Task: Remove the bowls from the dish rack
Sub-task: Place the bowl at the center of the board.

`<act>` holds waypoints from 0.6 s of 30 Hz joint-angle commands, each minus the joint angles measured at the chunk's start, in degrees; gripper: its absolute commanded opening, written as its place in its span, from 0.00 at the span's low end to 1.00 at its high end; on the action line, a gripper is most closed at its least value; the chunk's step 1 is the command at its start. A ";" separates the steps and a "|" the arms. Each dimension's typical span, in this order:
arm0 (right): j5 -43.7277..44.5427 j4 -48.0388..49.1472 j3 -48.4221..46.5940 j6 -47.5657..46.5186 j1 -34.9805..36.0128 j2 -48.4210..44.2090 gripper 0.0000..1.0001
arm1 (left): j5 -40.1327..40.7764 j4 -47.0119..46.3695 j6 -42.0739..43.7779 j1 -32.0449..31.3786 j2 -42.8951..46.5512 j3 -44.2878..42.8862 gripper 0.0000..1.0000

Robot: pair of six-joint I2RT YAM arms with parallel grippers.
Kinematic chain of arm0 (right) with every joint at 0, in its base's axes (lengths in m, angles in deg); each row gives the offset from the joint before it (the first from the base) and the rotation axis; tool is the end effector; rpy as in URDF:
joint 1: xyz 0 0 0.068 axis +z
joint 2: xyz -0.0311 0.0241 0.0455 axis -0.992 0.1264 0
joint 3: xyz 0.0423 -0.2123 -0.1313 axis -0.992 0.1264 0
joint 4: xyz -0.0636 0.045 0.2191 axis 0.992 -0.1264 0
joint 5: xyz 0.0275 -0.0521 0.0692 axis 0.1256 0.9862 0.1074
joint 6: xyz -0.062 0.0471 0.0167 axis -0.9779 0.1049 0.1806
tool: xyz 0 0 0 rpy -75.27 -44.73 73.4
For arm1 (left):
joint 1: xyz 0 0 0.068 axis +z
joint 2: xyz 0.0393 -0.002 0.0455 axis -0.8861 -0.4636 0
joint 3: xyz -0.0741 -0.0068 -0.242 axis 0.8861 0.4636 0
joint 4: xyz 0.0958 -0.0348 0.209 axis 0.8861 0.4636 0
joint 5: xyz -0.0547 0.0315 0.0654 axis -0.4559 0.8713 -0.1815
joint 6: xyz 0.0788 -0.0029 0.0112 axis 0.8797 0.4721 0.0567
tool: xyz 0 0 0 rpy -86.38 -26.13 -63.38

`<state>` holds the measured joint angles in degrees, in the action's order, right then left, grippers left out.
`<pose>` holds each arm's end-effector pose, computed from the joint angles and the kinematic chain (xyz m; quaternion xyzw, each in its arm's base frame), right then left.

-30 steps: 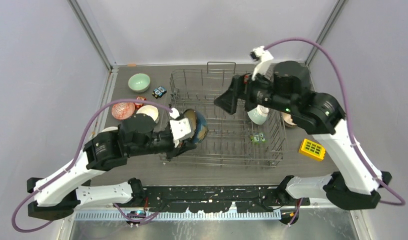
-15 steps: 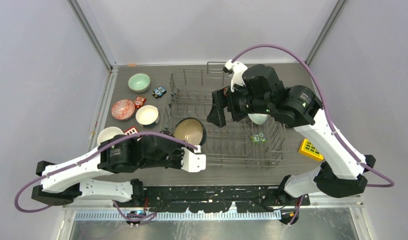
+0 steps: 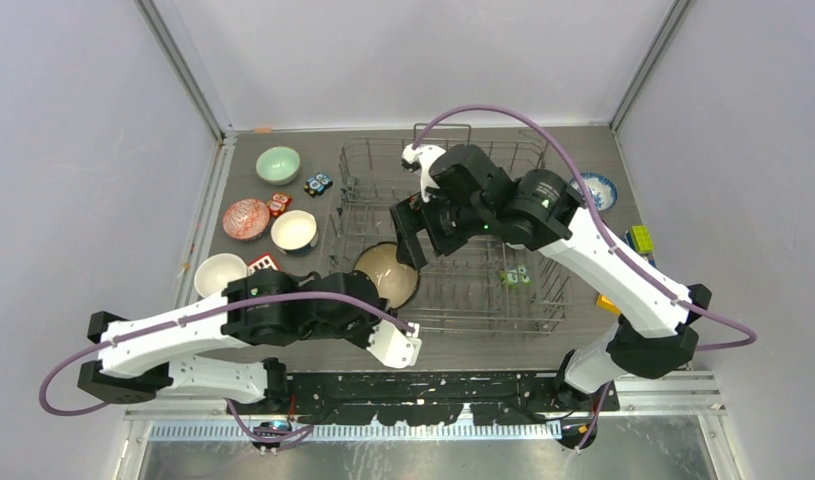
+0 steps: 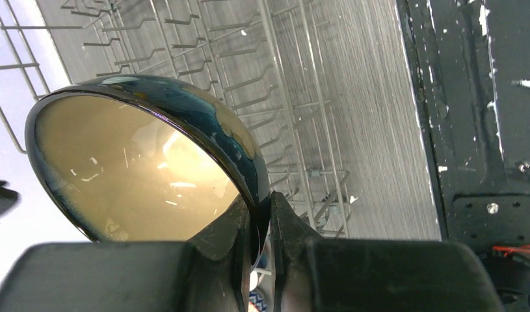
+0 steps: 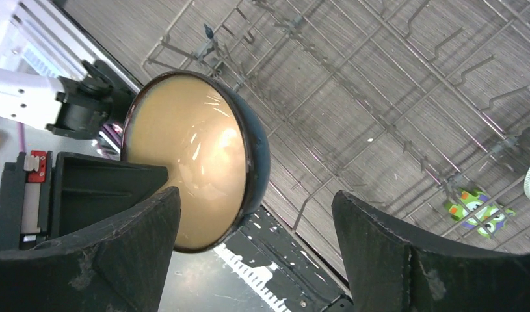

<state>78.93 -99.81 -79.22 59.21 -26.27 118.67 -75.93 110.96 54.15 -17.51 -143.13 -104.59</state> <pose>0.1512 0.2295 0.4051 -0.2906 0.8701 0.2495 0.3101 0.0441 -0.1742 0.3340 0.7841 0.5062 -0.0410 0.3569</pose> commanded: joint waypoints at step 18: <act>10.32 -2.68 -3.76 -3.10 4.23 6.17 0.58 | -1.21 7.24 4.26 -1.63 -4.71 -11.81 0.00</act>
<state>88.42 -102.32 -80.16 56.83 -22.43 125.21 -77.70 118.69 56.93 -18.72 -148.35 -112.68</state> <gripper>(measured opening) 0.609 0.129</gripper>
